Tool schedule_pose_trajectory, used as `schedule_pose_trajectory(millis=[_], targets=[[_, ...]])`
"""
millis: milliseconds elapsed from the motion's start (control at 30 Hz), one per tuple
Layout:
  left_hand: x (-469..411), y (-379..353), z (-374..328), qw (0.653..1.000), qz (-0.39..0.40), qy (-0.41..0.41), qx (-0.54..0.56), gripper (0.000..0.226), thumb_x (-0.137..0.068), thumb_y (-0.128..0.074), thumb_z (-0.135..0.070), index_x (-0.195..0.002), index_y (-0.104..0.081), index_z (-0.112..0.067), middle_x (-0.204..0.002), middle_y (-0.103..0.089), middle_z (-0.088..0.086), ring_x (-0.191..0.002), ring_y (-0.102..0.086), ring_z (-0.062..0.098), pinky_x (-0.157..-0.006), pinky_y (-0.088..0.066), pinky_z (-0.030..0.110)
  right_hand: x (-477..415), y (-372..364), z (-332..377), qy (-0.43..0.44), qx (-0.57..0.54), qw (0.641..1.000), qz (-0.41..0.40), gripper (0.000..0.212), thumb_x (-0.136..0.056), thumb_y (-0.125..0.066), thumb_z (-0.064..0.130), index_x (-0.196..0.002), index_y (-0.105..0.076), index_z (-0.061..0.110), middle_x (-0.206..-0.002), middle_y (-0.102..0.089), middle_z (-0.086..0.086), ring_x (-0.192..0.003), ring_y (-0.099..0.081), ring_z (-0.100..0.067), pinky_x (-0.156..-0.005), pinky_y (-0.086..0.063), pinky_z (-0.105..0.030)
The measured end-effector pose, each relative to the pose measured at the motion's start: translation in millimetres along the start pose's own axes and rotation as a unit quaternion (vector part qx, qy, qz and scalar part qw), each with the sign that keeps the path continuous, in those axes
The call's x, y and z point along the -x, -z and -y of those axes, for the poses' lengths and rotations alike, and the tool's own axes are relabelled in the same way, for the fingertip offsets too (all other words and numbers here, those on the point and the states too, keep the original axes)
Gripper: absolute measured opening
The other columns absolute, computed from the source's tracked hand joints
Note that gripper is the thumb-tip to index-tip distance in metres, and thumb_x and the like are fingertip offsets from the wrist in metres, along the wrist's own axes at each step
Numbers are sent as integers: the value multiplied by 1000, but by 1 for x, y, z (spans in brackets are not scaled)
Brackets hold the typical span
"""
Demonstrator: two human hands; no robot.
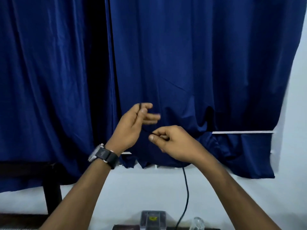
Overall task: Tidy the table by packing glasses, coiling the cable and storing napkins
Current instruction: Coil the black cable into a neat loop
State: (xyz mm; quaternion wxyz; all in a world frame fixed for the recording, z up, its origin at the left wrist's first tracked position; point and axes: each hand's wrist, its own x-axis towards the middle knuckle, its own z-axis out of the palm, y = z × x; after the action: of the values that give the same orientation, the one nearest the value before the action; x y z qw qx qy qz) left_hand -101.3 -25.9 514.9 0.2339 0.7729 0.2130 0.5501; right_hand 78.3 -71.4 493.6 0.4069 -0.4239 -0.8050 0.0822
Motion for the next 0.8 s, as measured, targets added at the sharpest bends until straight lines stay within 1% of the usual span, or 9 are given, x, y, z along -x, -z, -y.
schedule_pose_trajectory(millis=[100, 233, 300, 400, 467, 533, 633, 733, 800], targets=[[10, -3, 11, 989, 56, -10, -134, 33, -109, -34, -42, -114, -64, -29, -70, -73, -3, -63, -69, 11, -70, -54, 32, 0, 22, 5, 5, -3, 996, -94, 25, -89, -63, 51, -92, -76, 30, -80, -75, 20, -76, -69, 2, -72, -56, -28], [19, -16, 12, 996, 37, 51, 57, 65, -104, -31, -60, -95, -75, -15, -48, -40, -6, -48, -41, 11, -69, -58, 33, -7, 38, 4, 0, 13, 978, -209, 24, -83, -58, 62, -89, -72, 43, -81, -75, 17, -75, -69, -2, -70, -58, -28], [20, -21, 5, 982, 38, 78, 167, 64, -104, -35, -57, -98, -77, -10, -48, -46, -5, -45, -39, 9, -64, -54, 24, -9, 33, -2, -8, -11, 974, -224, 22, -87, -59, 58, -87, -74, 41, -82, -75, 20, -79, -69, 2, -74, -56, -26], [22, -28, -4, 951, 48, 79, 294, 51, -108, -34, -40, -113, -74, -8, -88, -78, 7, -46, -40, 8, -63, -49, 22, -6, 19, -15, -42, -40, 983, -175, 24, -96, -56, 50, -91, -75, 36, -68, -70, 21, -64, -60, 5, -67, -51, -33], [25, -30, -8, 925, 63, 78, 367, 47, -107, -35, -35, -130, -60, -3, -131, -71, 8, -54, -53, 8, -74, -55, 23, -1, 8, -18, -64, -34, 993, -96, 29, -99, -50, 48, -86, -71, 33, -60, -63, 12, -58, -54, -2, -68, -51, -43], [26, -32, -6, 908, 65, 82, 405, 49, -105, -36, -32, -141, -49, -1, -144, -63, 4, -80, -72, 11, -85, -57, 22, 4, 2, -15, -72, -29, 996, -40, 33, -102, -48, 41, -77, -66, 30, -59, -63, 7, -57, -55, -5, -69, -50, -40], [27, -35, 2, 925, 44, 89, 367, 41, -111, -29, -19, -143, -46, 0, -140, -66, 4, -124, -67, 22, -102, -53, 26, 11, 2, -11, -70, 34, 997, 8, 33, -103, -47, 33, -75, -61, 24, -66, -69, 1, -60, -62, -12, -67, -53, -37], [30, -34, 7, 965, 29, 86, 247, 37, -112, -31, -20, -142, -47, -6, -130, -72, 2, -126, -65, 20, -110, -47, 25, 18, 3, -8, -57, 54, 997, 29, 31, -101, -52, 32, -75, -60, 18, -66, -67, -1, -55, -55, -8, -65, -54, -41], [33, -31, 10, 995, 33, 55, 71, 37, -111, -34, -27, -142, -49, -16, -115, -78, -4, -112, -72, 10, -101, -49, 19, 21, 7, -6, -42, 45, 998, 15, 30, -98, -59, 36, -70, -65, 32, -63, -66, 23, -60, -59, 9, -59, -49, -17]])
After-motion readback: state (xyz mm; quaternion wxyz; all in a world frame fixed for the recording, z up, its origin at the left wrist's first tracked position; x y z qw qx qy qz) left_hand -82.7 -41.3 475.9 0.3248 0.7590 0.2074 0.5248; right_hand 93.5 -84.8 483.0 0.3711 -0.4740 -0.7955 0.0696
